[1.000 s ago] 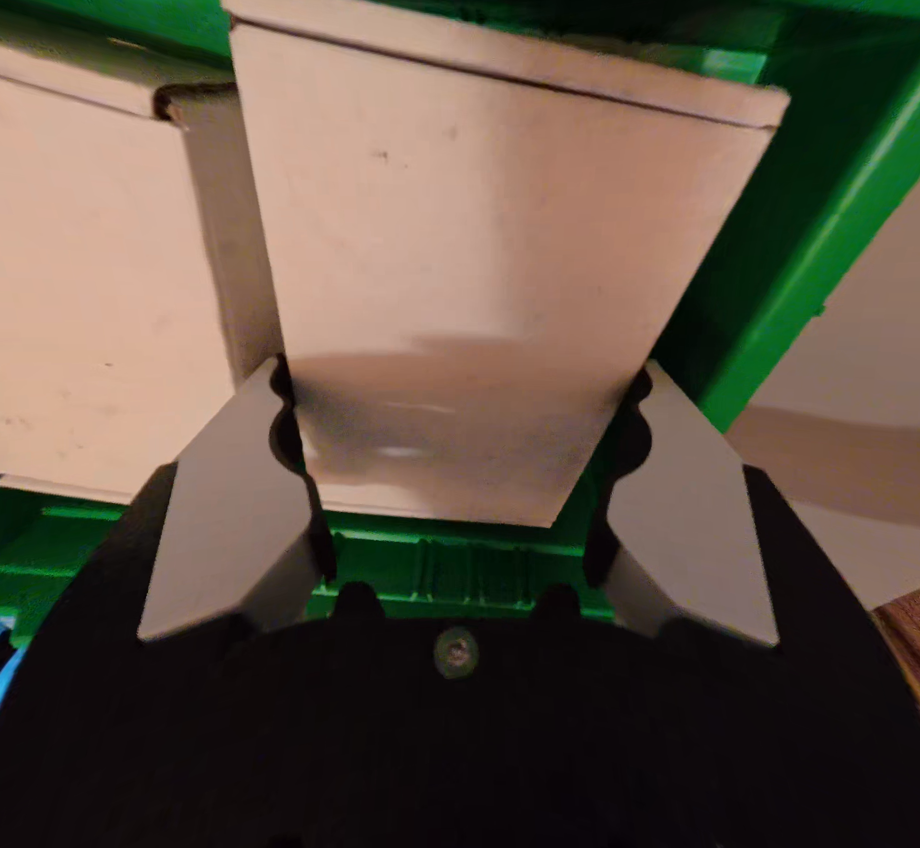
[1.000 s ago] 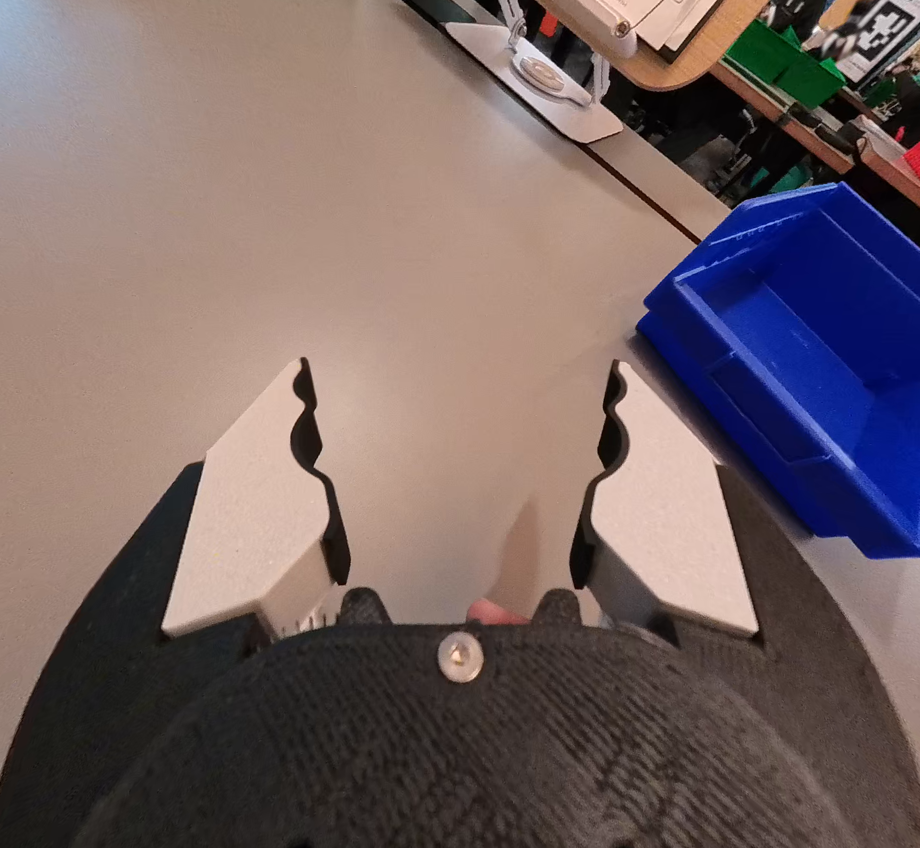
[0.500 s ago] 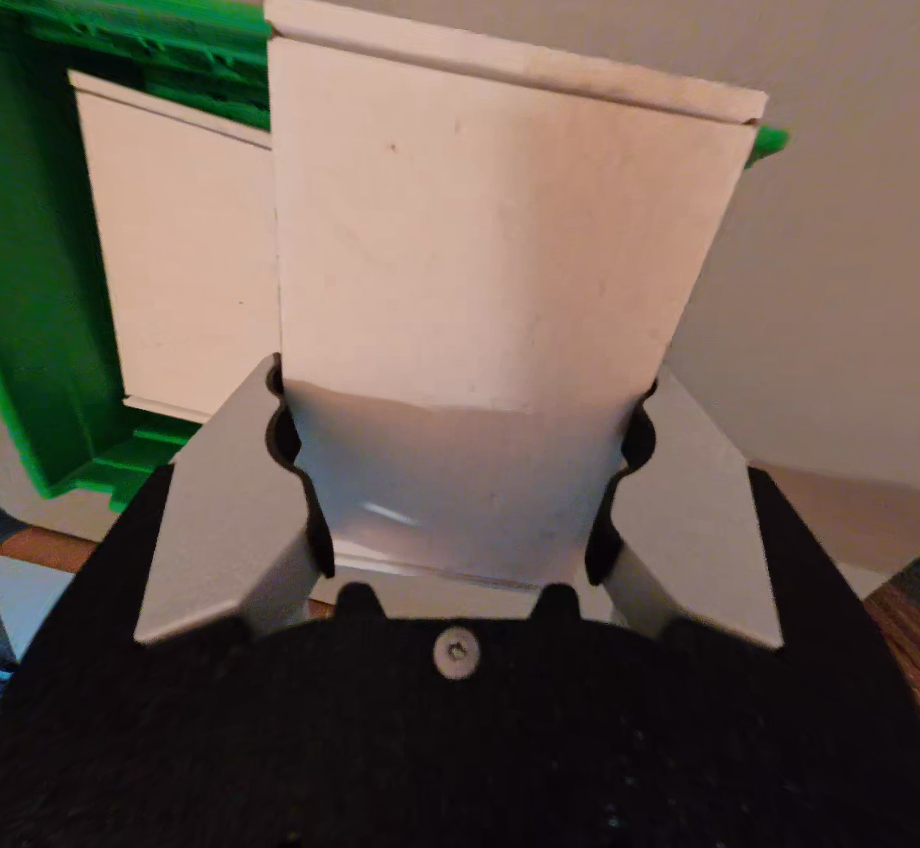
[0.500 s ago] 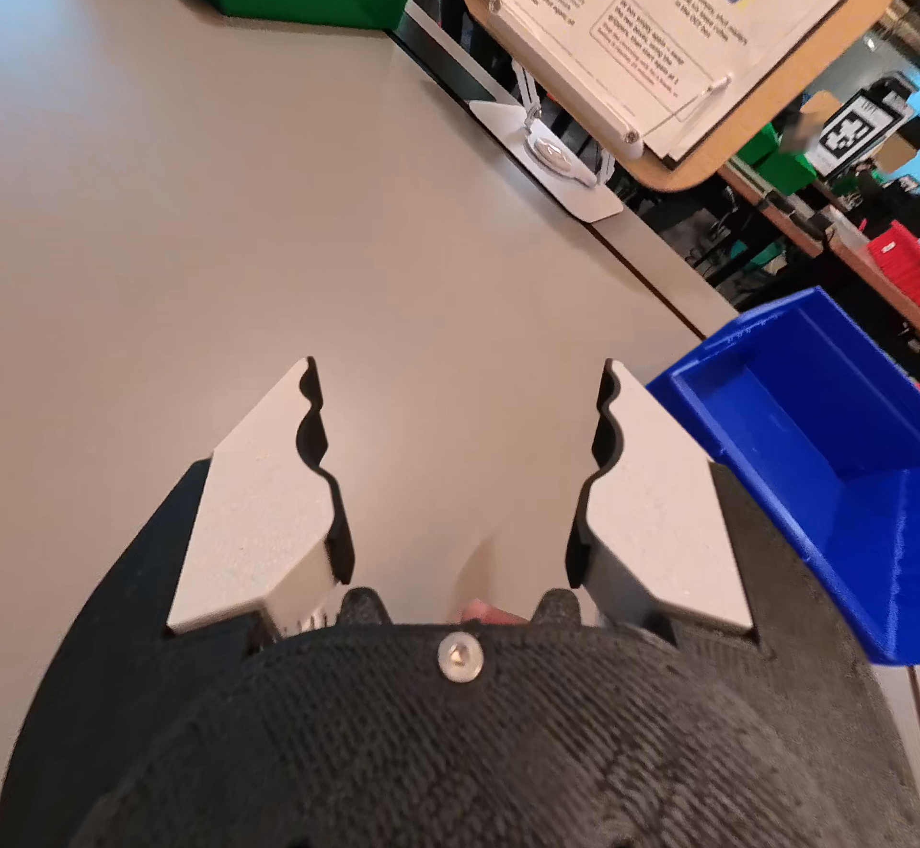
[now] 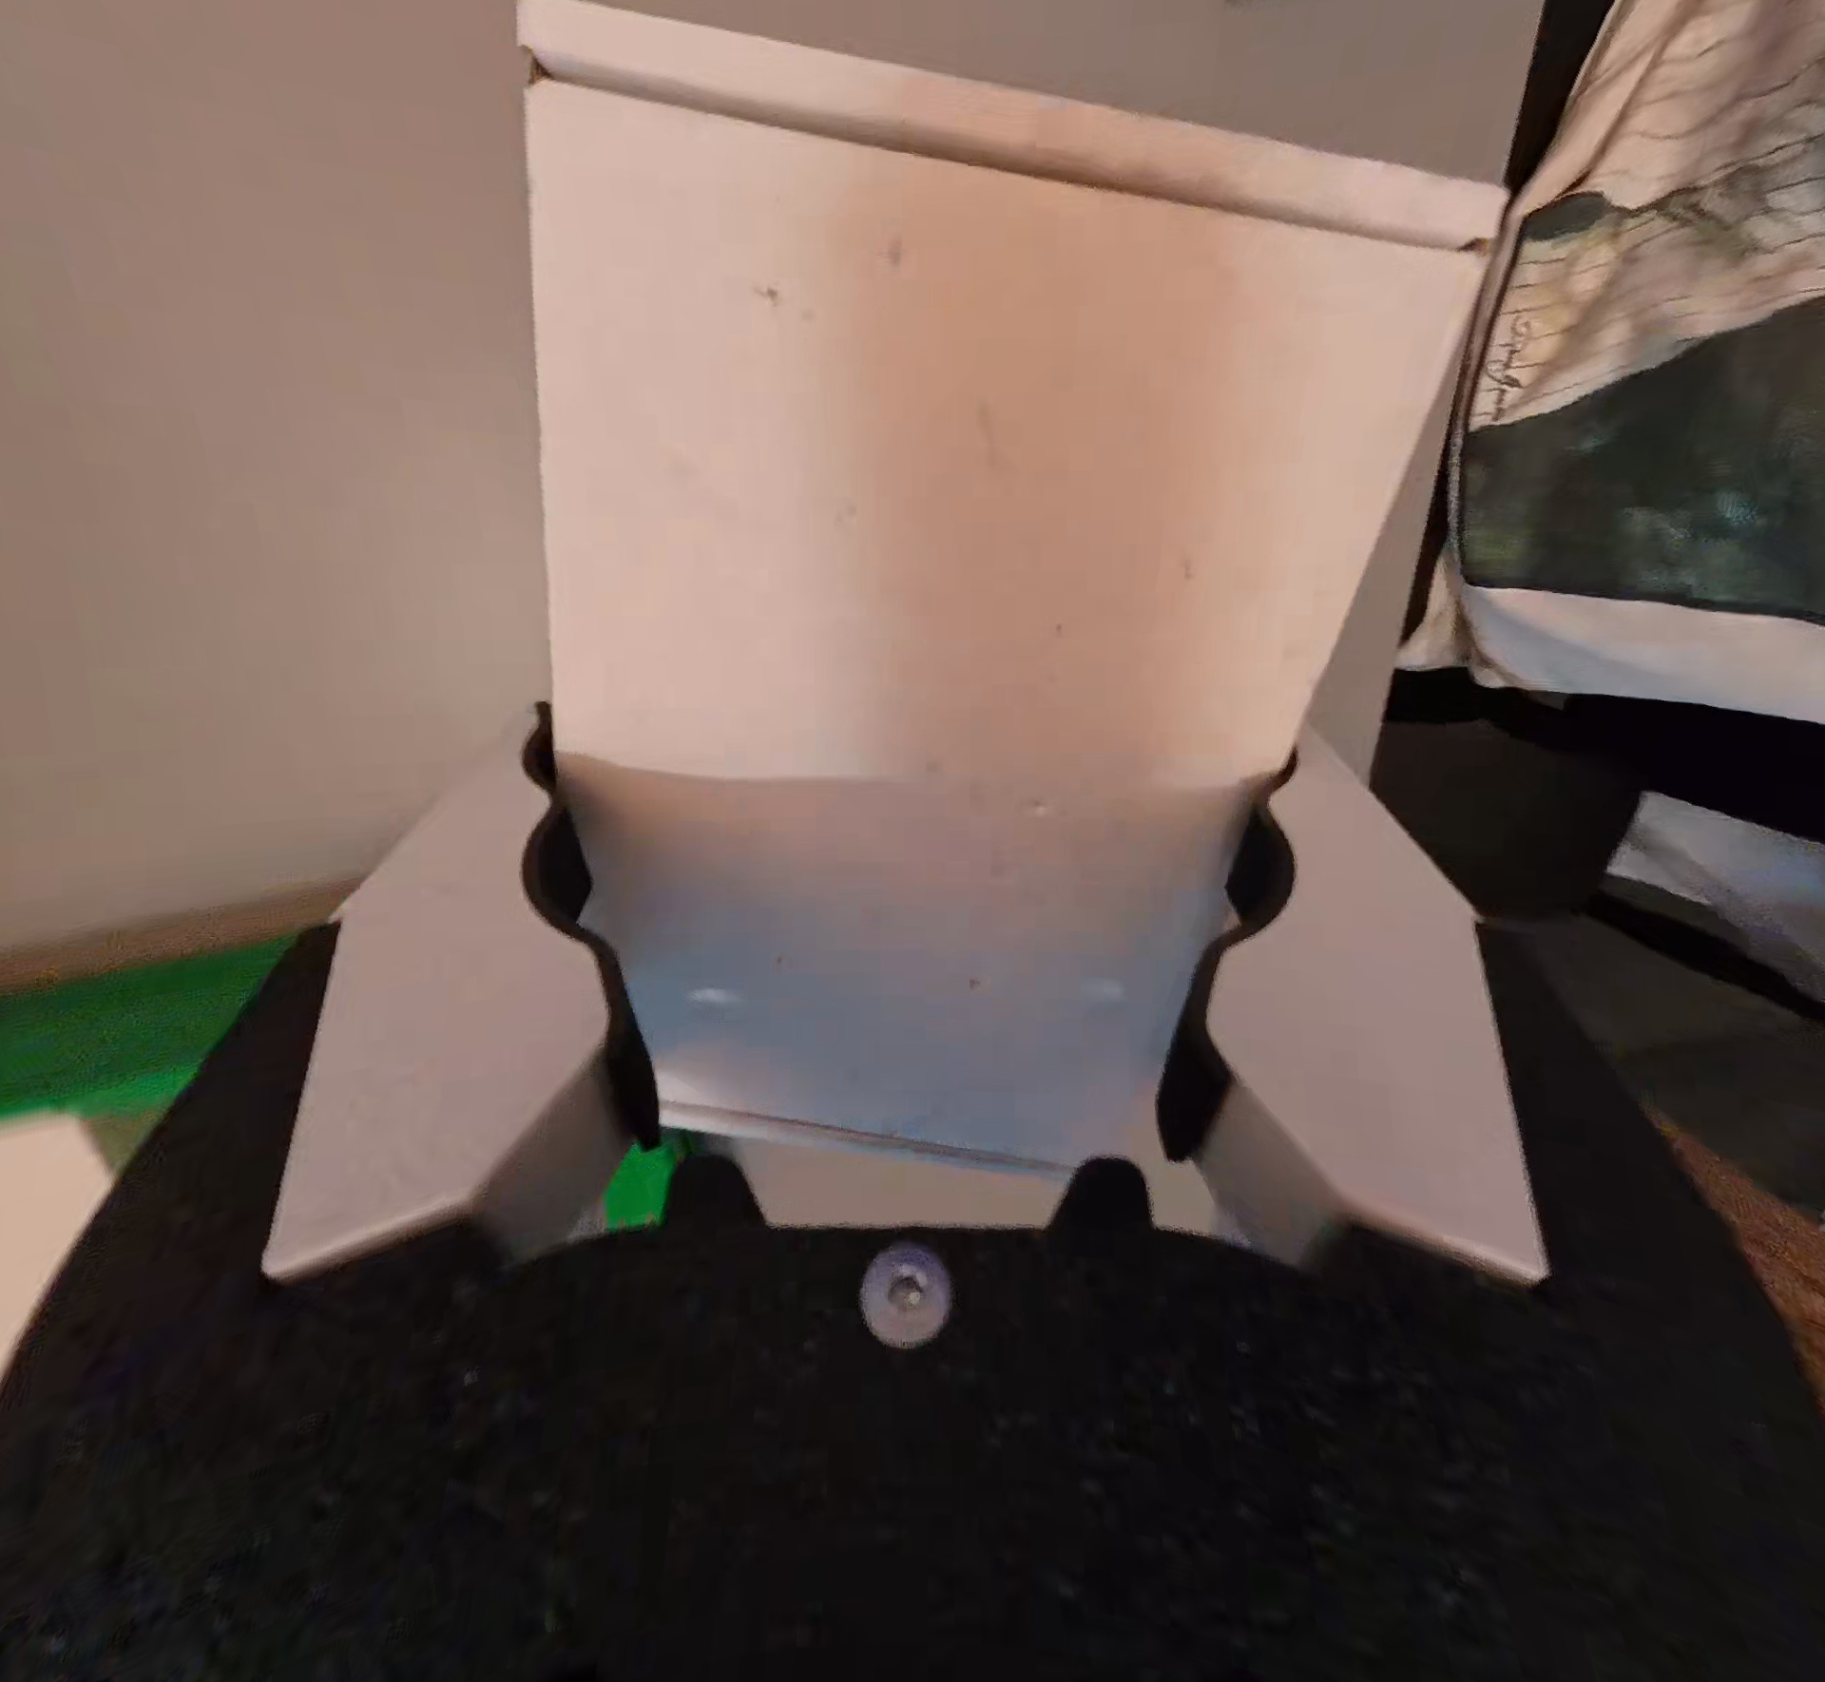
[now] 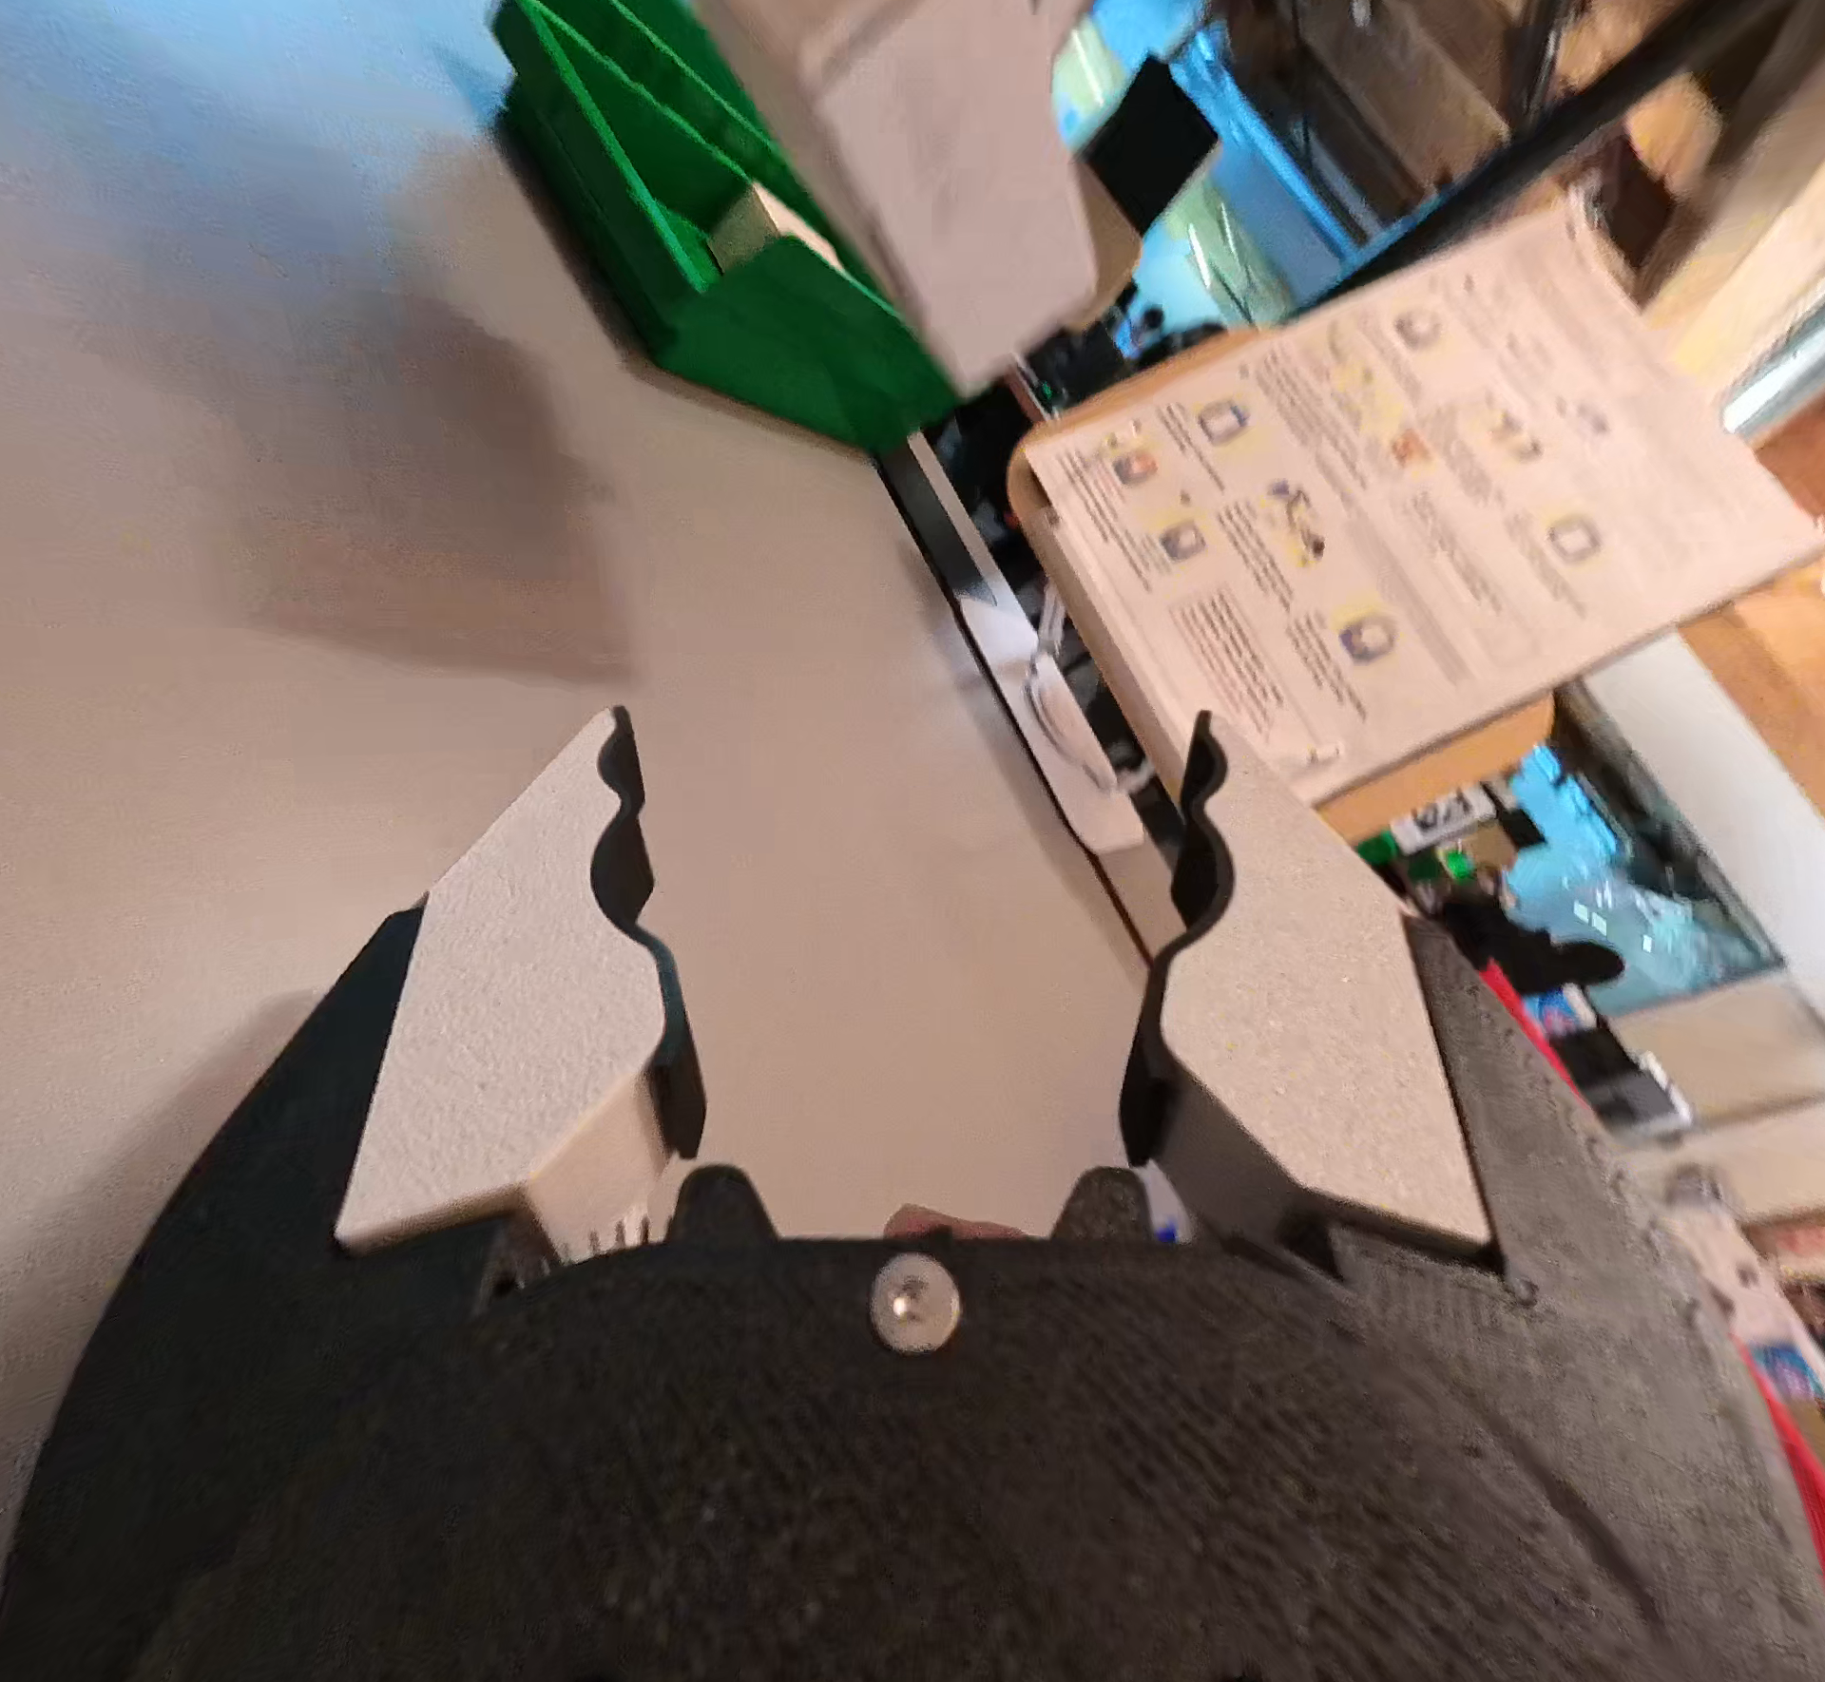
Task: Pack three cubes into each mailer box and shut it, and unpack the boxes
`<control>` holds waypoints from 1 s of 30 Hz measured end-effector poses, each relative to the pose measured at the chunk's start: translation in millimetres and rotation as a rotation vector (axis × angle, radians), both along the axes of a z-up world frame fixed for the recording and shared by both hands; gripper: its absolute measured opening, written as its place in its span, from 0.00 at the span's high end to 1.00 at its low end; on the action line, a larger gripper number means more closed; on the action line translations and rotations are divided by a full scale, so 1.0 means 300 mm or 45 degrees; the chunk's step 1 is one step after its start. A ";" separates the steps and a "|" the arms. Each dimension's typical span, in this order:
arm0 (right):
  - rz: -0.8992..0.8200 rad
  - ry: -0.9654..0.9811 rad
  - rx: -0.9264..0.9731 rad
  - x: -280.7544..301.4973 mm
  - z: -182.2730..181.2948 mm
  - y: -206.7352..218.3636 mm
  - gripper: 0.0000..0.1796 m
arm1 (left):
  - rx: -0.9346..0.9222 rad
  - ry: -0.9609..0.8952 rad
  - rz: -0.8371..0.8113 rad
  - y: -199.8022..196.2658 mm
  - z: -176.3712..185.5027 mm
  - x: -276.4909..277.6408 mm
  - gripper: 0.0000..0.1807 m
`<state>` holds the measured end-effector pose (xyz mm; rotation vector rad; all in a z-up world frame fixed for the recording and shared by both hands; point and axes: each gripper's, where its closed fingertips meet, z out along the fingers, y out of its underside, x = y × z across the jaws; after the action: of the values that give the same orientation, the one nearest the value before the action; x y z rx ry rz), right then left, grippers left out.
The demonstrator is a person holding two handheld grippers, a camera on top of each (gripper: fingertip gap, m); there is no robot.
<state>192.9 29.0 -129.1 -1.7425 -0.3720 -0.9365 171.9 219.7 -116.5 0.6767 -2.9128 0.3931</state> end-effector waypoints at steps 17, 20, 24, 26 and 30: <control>0.147 0.140 -0.331 0.014 -0.196 -0.155 0.47 | 0.098 -0.347 0.018 -0.555 -0.439 0.084 0.27; 0.202 0.179 -0.325 -0.011 -0.194 -0.161 0.47 | 0.049 -0.339 0.040 -0.577 -0.445 0.082 0.27; 0.242 0.214 -0.294 -0.033 -0.178 -0.152 0.47 | -0.026 -0.357 0.063 -0.594 -0.442 0.085 0.27; 0.224 0.192 -0.331 -0.027 -0.193 -0.156 0.47 | -0.067 -0.408 0.069 -0.601 -0.421 0.090 0.28; 0.185 0.168 -0.354 -0.005 -0.209 -0.165 0.49 | -0.259 -0.570 0.088 -0.618 -0.280 0.093 0.38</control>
<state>191.5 -20.5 -191.8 -1.9880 -0.5552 -0.6856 199.9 34.4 -200.5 0.7399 -3.1931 0.9462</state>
